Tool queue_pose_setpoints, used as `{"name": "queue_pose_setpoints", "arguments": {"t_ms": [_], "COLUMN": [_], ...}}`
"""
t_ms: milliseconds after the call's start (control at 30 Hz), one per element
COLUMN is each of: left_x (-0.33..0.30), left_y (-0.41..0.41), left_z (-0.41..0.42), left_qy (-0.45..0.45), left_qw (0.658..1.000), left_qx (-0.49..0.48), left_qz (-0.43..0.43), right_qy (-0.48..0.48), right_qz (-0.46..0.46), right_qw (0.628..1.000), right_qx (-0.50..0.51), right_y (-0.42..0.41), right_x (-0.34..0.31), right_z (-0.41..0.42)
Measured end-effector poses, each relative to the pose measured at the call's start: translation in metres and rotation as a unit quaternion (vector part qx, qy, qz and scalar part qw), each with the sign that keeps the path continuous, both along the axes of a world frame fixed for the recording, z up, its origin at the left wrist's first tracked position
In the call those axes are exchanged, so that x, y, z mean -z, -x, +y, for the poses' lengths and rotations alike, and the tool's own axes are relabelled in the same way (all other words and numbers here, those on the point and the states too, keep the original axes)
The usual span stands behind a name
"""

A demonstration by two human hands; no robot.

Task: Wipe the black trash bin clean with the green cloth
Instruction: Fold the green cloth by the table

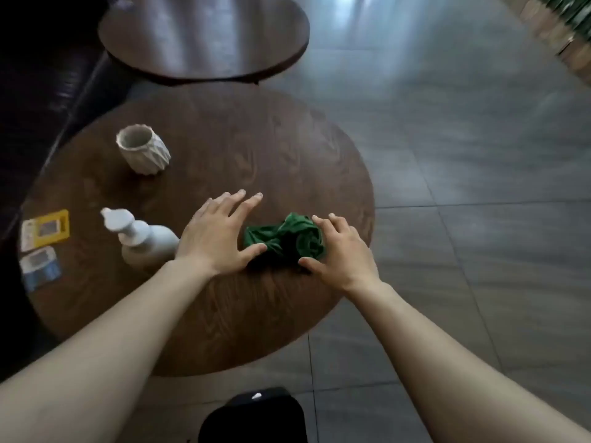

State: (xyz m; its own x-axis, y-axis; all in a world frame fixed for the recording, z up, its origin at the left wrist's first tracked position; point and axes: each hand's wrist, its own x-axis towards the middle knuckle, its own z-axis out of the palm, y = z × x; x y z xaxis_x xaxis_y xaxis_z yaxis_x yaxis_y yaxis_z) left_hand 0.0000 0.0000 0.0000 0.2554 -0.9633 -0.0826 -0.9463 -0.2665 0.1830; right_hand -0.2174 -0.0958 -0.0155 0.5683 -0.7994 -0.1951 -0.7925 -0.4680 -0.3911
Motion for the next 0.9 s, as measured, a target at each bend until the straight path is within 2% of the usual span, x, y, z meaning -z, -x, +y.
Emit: {"name": "queue_pose_setpoints", "arguments": {"t_ms": [233,333,433,567,767,900], "left_x": [0.084,0.103,0.117,0.109,0.083,0.061], "left_y": [-0.005,-0.001,0.004,0.004,0.01,0.015], "left_z": [-0.015,-0.021,-0.021,-0.021,-0.009,0.016], "left_qy": [-0.034,-0.049,-0.076,-0.028,-0.015,0.011], "left_qw": [0.998,0.996,0.993,0.996,0.997,0.995], "left_qx": [0.055,0.069,0.064,0.038,0.061,0.049], "left_qz": [0.01,0.022,0.059,0.07,0.046,0.082], "right_qy": [-0.004,-0.012,-0.001,0.063,0.089,0.097], "right_qz": [0.023,0.036,0.009,-0.023,-0.031,-0.045], "right_qw": [0.999,0.996,0.998,0.997,0.994,0.993], "right_qx": [-0.042,-0.077,-0.064,-0.048,-0.049,-0.042], "right_y": [-0.023,-0.03,-0.03,-0.031,-0.025,-0.02], "right_x": [0.077,0.092,0.1,0.095,0.078,0.055], "right_z": [-0.013,-0.016,-0.014,-0.009,0.009,0.032]}}
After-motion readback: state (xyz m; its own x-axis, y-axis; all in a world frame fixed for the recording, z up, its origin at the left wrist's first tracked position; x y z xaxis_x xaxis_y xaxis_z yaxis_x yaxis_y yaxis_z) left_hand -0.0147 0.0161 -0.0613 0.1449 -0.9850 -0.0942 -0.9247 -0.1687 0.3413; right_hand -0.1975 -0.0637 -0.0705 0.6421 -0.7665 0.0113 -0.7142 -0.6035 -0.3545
